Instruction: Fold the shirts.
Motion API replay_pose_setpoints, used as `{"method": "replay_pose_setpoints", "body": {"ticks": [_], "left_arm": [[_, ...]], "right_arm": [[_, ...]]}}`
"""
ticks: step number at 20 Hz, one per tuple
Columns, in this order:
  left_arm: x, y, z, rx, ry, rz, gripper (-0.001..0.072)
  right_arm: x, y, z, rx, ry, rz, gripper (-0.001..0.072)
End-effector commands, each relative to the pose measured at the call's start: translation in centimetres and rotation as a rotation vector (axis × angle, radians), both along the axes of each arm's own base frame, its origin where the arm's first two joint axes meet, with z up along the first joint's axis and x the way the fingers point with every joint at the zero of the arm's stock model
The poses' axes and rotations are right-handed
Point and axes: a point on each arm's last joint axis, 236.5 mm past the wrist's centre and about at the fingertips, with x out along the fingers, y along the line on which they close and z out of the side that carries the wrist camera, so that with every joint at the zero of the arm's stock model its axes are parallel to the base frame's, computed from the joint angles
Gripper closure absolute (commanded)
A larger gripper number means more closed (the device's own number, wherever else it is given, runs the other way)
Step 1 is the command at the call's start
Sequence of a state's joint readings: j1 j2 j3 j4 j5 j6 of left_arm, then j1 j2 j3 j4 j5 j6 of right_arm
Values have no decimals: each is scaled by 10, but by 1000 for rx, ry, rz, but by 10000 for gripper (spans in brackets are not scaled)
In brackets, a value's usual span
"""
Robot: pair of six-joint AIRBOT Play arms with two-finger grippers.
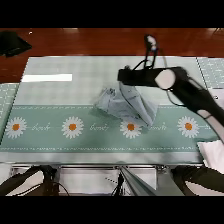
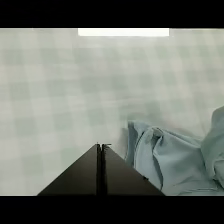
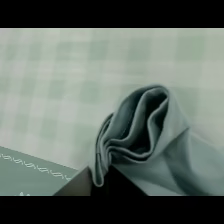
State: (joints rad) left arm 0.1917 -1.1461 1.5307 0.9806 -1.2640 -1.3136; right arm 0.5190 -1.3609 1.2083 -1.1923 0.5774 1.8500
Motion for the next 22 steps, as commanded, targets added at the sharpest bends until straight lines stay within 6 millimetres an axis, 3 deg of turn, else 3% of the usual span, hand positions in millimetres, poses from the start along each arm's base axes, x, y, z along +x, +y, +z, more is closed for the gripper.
{"method": "replay_pose_setpoints", "body": {"ticks": [1,2,3,4,6,7,9,10,12,13,14,15,16,17,18,20,22], "left_arm": [[-16,10,2,25,23,9,674],[-16,8,1,24,25,2,674],[-16,5,-2,23,32,-5,674],[-17,3,-6,21,42,-9,674],[-19,4,-18,19,70,-11,674],[-19,5,-24,23,83,-9,674],[-20,6,-30,37,91,-16,674],[-20,7,-31,41,92,-16,673],[-20,8,-31,44,92,-14,673],[-20,8,-31,44,92,-14,673],[-20,8,-31,44,93,-14,673],[-20,7,-31,43,94,-16,673],[-20,7,-32,43,95,-17,673],[-21,7,-32,43,98,-18,673],[-22,7,-32,43,101,-20,673],[-22,7,-32,43,101,-20,673],[-22,6,-32,42,102,-20,673]], "right_arm": [[-10,63,-47,86,72,12,669],[-15,74,-57,93,84,19,491],[-20,83,-64,95,93,30,240],[-23,85,-66,89,96,41,158],[-26,71,-54,30,67,105,158],[-27,52,-47,-31,52,140,159],[-29,-22,-38,-233,71,163,161],[-33,-73,-36,-369,102,147,165],[-54,-204,-31,-693,241,34,194],[-69,-258,-28,-790,322,-43,230],[-88,-294,-33,-793,406,-111,235],[-107,-305,-46,-715,471,-145,232],[-125,-301,-64,-576,534,-166,210],[-141,-286,-82,-418,589,-190,103],[-149,-264,-98,-246,620,-205,98],[-148,-232,-122,-4,623,-261,98],[-132,-216,-137,132,579,-361,98]]}}
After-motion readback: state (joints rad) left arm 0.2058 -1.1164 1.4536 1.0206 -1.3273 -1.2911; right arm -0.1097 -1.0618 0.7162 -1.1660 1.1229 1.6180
